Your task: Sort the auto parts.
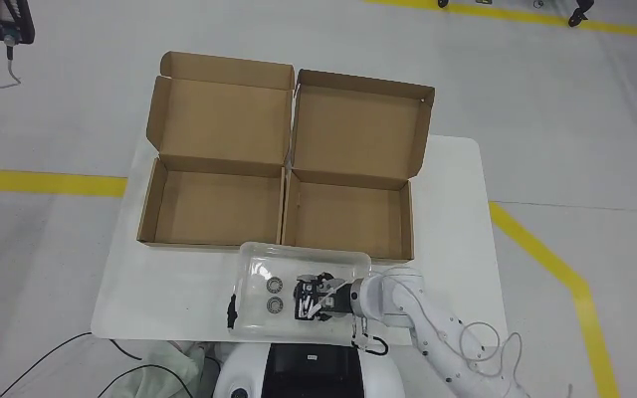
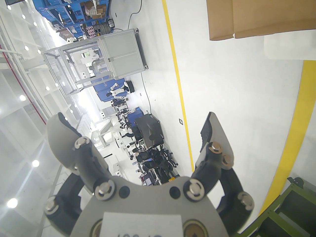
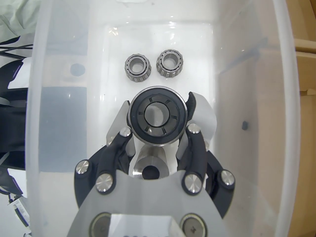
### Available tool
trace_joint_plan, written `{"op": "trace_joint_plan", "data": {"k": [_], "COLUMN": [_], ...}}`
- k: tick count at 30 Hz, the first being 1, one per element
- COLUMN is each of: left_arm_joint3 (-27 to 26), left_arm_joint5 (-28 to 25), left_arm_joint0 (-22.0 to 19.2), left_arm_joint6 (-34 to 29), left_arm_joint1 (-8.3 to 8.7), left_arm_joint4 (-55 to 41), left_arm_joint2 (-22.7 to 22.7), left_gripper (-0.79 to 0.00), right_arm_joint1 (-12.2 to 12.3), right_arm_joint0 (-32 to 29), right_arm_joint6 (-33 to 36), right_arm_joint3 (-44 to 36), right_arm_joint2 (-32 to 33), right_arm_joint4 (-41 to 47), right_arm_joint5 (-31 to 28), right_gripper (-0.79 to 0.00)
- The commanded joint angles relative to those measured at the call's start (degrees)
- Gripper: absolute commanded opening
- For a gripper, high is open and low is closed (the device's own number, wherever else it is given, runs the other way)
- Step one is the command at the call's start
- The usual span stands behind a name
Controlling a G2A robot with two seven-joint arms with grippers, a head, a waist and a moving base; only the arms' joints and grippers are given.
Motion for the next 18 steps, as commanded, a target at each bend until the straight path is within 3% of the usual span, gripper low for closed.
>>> {"op": "trace_joint_plan", "data": {"k": [1,10,18], "left_arm_joint3": [0.00,0.00,0.00], "left_arm_joint5": [0.00,0.00,0.00], "left_arm_joint0": [0.00,0.00,0.00], "left_arm_joint6": [0.00,0.00,0.00], "left_arm_joint1": [0.00,0.00,0.00], "left_arm_joint4": [0.00,0.00,0.00], "left_arm_joint2": [0.00,0.00,0.00], "left_gripper": [0.000,0.000,0.000], "right_arm_joint1": [0.15,0.52,-0.69], "right_arm_joint0": [0.13,1.50,7.63], "right_arm_joint6": [-2.44,-10.74,-12.89], "right_arm_joint3": [-0.87,-4.05,-2.40], "right_arm_joint2": [0.12,0.00,-0.93], "right_arm_joint4": [-0.34,-2.17,8.90], "right_arm_joint5": [-0.23,-0.59,-1.50], "right_gripper": [-0.785,-0.785,-0.785]}}
